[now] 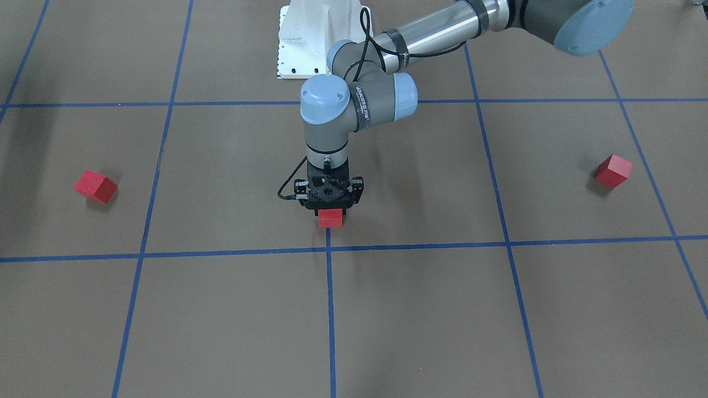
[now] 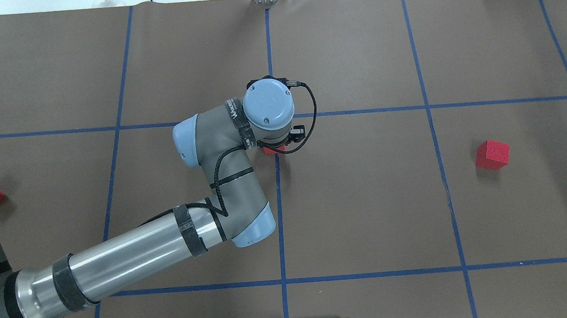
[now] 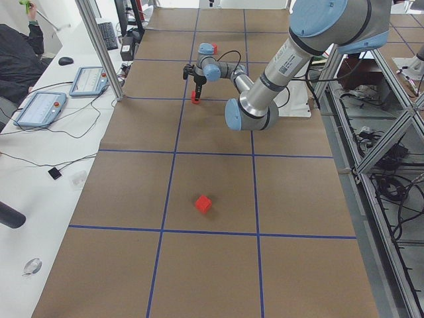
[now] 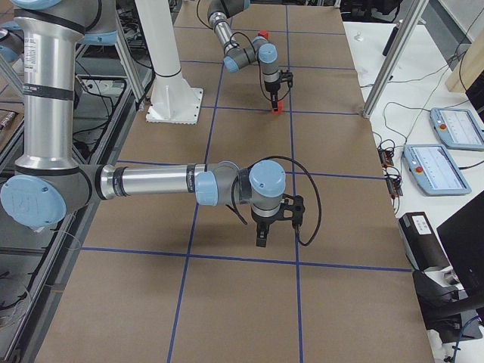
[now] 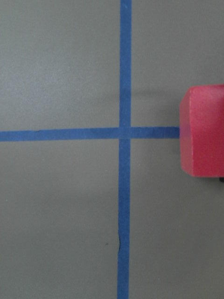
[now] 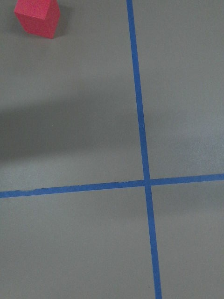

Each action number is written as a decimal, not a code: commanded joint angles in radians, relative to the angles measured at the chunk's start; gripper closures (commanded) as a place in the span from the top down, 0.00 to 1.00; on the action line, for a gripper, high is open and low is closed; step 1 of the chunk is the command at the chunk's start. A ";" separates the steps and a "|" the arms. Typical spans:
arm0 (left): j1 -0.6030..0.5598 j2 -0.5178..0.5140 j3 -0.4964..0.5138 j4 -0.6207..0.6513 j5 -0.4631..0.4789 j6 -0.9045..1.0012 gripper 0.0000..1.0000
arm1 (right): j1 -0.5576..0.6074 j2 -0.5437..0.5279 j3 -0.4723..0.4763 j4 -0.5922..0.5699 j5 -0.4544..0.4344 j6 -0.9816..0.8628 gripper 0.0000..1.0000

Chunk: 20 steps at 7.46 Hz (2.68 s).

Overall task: Form red blocks into L shape at center
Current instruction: 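Open the left gripper and lift away while the right arm moves in, then reach the right gripper down and grasp the far-side red cube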

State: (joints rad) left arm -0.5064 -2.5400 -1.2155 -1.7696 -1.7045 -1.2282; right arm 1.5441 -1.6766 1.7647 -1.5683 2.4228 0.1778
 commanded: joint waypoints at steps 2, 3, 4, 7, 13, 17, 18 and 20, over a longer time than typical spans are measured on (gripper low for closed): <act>-0.021 0.000 -0.085 0.007 -0.003 -0.001 1.00 | -0.001 0.012 0.024 0.004 0.005 0.005 0.99; -0.044 0.001 -0.155 0.013 -0.007 -0.008 1.00 | -0.001 0.058 0.027 -0.004 0.013 0.005 0.99; -0.088 0.021 -0.255 0.066 -0.020 -0.013 1.00 | -0.033 0.063 0.025 -0.004 0.018 0.005 0.99; -0.298 0.224 -0.528 0.206 -0.286 0.100 0.99 | -0.216 0.067 0.109 0.022 -0.023 0.020 1.00; -0.365 0.411 -0.647 0.203 -0.287 0.248 0.99 | -0.447 0.049 0.119 0.332 -0.117 0.480 0.99; -0.365 0.414 -0.636 0.199 -0.284 0.257 0.99 | -0.624 0.055 0.030 0.456 -0.264 0.919 0.99; -0.363 0.414 -0.634 0.199 -0.284 0.257 0.99 | -0.640 0.061 -0.017 0.505 -0.277 0.921 0.99; -0.363 0.415 -0.633 0.199 -0.284 0.259 0.99 | -0.642 0.063 -0.024 0.505 -0.278 0.922 0.99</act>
State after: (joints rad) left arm -0.8705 -2.1257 -1.8505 -1.5707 -1.9881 -0.9710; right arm 0.9074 -1.6150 1.7526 -1.0713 2.1497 1.0952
